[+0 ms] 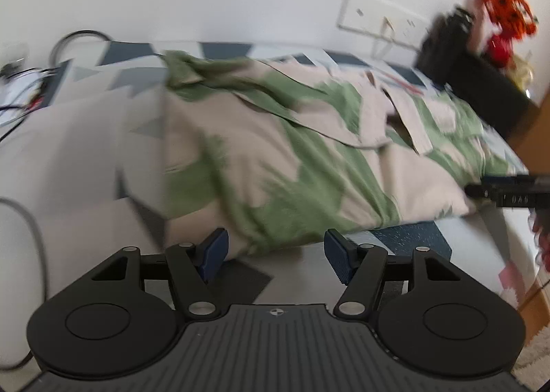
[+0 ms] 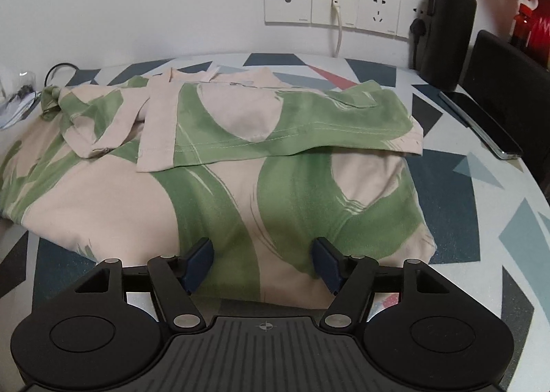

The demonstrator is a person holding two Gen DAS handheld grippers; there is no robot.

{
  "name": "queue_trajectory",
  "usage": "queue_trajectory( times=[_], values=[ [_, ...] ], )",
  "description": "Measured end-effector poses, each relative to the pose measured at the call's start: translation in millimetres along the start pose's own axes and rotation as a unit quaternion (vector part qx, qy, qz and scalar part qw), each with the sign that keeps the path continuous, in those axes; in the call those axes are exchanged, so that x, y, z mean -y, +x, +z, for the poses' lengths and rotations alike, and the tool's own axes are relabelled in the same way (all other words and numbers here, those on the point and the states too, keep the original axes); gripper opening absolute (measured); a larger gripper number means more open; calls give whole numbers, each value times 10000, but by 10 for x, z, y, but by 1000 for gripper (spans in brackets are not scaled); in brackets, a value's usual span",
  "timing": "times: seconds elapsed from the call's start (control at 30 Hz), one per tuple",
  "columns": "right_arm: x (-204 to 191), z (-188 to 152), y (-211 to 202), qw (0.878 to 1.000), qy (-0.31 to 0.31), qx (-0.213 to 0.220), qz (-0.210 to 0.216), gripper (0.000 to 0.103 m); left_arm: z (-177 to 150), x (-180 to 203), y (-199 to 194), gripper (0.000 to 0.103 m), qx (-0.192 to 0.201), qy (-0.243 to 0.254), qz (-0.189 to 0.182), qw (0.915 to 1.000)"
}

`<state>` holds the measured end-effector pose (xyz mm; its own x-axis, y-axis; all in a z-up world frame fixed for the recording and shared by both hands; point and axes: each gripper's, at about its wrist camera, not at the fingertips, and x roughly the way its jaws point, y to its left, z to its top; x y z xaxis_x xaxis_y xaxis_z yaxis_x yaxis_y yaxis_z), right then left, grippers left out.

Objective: Fold clothes

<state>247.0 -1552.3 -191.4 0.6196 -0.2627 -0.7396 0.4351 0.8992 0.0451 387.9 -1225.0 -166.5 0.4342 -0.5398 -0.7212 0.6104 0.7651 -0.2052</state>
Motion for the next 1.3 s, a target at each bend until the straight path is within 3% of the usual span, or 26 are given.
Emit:
queue_trajectory(
  times=[0.17,0.27,0.3,0.33,0.4,0.5,0.57,0.7,0.77,0.9,0.97,1.13,1.3],
  values=[
    [-1,-11,21,10000,5,40,9,69,-42,-293,-111,63,123,-655,312,9973],
    [-15,-13,30,10000,9,59,6,72,-8,-411,-52,62,246,-983,276,9945],
    [-19,-13,36,10000,2,57,13,74,6,-421,-23,51,263,-1002,238,9943],
    [-24,-13,42,10000,-4,55,19,75,22,-414,18,28,238,-983,206,9947],
    [-32,-10,52,10000,-31,47,24,77,40,-355,95,6,94,-812,266,9963],
    [-25,-4,64,10000,-47,37,44,79,45,-273,63,4,11,-351,280,9990],
    [-14,-5,69,10000,-48,41,58,80,49,-315,-27,4,94,-135,519,9985],
    [1,-13,80,9999,-26,70,70,83,39,-582,-83,0,92,-332,950,9949],
    [6,-14,81,9999,-29,72,73,84,12,-647,-81,0,21,-369,1097,9933],
    [14,-15,88,9999,-21,72,76,85,-16,-727,-172,1,87,-747,855,9935],
    [15,13,89,10000,-1,-3,81,85,26,-697,-233,6,182,-805,739,9938],
    [109,196,-25,9979,482,-146,398,77,283,-505,-397,37,638,-734,484,9941],
    [248,582,-490,9931,854,461,651,73,685,-233,-532,41,1127,-460,108,9925]
  ],
)
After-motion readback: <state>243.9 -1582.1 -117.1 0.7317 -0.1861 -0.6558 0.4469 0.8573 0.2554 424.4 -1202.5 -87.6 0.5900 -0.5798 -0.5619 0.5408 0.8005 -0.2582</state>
